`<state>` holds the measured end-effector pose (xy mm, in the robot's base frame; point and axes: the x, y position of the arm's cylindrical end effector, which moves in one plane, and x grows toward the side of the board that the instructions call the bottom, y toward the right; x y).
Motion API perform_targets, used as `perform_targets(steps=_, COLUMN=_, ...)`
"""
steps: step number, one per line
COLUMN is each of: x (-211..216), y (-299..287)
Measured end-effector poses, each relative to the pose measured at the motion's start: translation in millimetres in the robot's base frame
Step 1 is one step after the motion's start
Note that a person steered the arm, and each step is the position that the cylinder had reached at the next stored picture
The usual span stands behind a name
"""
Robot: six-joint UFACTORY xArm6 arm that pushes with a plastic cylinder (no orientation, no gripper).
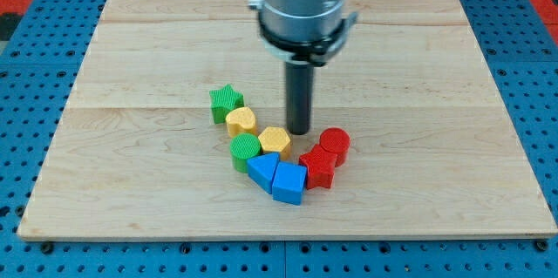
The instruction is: Push the green star into the yellow blocks
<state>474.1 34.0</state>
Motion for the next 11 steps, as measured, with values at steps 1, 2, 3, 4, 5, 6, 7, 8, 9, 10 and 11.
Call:
perform_targets(steps=1, x=-65.4, y=-21.2)
perform_targets(steps=2, x=-48.0, y=-130.1)
perform_targets(steps=3, x=-46.5, y=-166.8)
perform_targets(steps=4, x=-30.8, y=-207.8)
perform_targets(steps=5, x=5.6, y=-205.6)
perform_targets(steps=6, x=3.4, y=-127.9)
perform_targets(steps=7, x=-17.4, y=-149.2)
perform_targets(steps=8, x=-39.0, y=-119.5)
perform_targets(steps=9, x=-38.4, y=-53.8)
perform_targets(steps=10, x=-12.1, y=-32.4)
perform_targets(steps=11, x=-12.1, y=-32.4)
